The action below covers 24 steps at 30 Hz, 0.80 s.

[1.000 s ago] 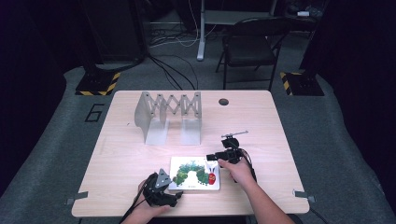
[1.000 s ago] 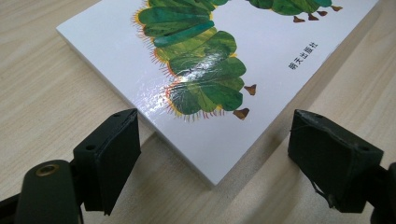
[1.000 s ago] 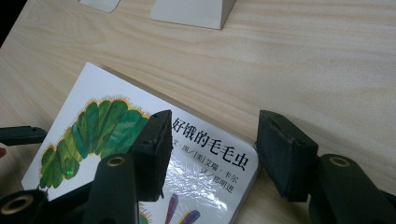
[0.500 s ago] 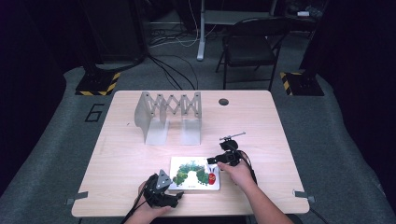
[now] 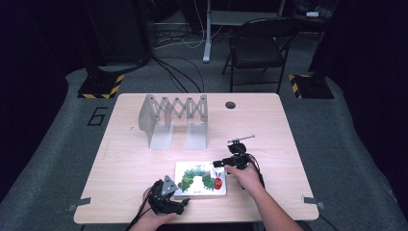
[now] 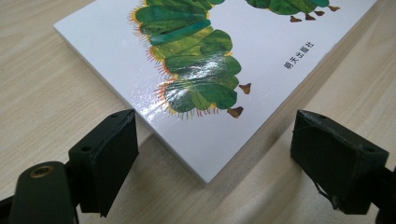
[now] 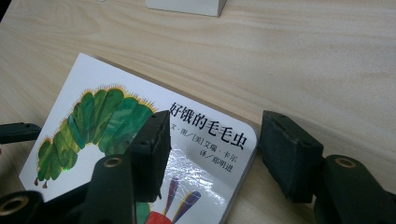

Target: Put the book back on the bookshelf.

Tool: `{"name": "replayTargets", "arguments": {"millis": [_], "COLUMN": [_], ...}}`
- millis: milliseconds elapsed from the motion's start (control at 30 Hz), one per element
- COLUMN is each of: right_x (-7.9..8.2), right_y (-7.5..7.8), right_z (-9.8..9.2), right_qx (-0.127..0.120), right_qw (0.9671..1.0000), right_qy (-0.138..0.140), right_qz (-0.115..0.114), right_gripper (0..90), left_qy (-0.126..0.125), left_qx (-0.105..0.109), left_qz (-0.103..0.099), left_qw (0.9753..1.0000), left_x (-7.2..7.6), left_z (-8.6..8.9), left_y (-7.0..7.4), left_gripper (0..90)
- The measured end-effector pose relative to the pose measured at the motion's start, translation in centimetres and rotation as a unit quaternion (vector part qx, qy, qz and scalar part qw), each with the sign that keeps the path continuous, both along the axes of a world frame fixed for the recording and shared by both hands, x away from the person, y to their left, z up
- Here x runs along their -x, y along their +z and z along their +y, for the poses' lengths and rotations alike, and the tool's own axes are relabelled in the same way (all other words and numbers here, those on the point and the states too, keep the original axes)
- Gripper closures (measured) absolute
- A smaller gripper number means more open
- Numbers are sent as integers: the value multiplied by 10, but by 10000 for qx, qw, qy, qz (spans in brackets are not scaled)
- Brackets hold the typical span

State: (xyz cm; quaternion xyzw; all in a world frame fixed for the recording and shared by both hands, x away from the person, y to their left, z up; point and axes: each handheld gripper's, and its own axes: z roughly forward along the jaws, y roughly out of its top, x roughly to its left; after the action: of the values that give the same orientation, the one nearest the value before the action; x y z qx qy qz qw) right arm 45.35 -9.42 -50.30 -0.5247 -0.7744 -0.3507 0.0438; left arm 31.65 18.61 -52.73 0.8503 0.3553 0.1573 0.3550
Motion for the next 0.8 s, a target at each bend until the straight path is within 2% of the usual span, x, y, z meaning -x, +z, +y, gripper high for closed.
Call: {"name": "replayTargets", "arguments": {"millis": [67,600,733,800], "right_x": [0,1,1,1], "right_y": [1,1,1,1], "right_z": [0,1,1,1], "right_qx": [1,151,128,41], "right_qw": [10000,9999,9999,10000], "right_qy": [20,51,36,-35], "right_qz": [39,-62,-50,-10], "right_gripper": [433,453,445,447], "left_qy": [7,86,92,90], "left_qx": [20,29,27,28], "left_qz": [24,-14,-14,-15], "left_qw": [10000,10000,10000,10000], "left_x": [0,2,2,2], "left_z": [0,-2,-2,-2], "left_y": [0,-1,-1,-1], "left_gripper": [150,146,146,146]}}
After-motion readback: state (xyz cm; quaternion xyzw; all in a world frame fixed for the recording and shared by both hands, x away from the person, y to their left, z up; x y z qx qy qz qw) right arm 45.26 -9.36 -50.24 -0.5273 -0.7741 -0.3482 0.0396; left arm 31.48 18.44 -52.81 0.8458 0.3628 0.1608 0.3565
